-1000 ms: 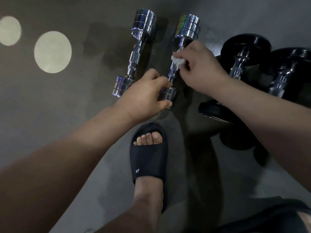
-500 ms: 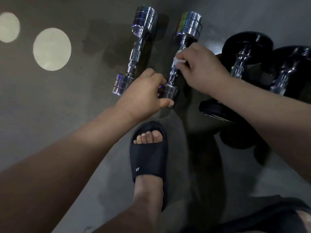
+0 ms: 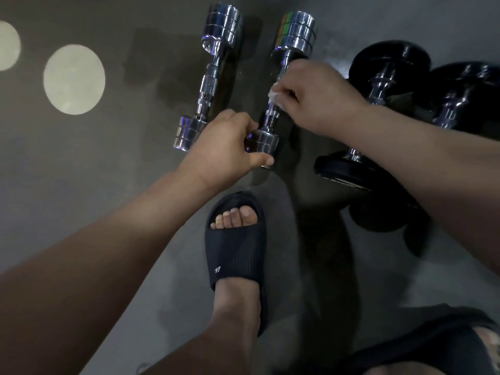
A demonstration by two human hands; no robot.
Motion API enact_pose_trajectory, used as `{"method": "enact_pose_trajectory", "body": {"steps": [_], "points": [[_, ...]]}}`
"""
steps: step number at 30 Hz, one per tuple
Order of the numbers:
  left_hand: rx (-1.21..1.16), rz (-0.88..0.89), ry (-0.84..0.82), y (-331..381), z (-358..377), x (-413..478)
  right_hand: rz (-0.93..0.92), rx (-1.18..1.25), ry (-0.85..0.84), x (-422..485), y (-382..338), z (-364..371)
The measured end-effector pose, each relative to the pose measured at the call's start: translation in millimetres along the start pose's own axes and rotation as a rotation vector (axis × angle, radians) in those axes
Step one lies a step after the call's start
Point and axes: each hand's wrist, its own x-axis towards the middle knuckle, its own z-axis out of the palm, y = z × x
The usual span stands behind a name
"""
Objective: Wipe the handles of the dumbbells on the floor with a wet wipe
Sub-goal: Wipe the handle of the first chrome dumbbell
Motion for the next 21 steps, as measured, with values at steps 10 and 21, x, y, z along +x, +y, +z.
{"method": "enact_pose_trajectory", "body": {"steps": [10, 21], "points": [[-0.031, -0.021, 0.015, 0.9, 0.6, -1.2, -0.097, 0.002, -0.106, -8.8, -5.4, -0.1], [-0.044, -0.033, 0.002, 1.8, 0.3, -1.0, -0.132, -0.037, -0.073, -5.2, 0.4, 4.7]]}}
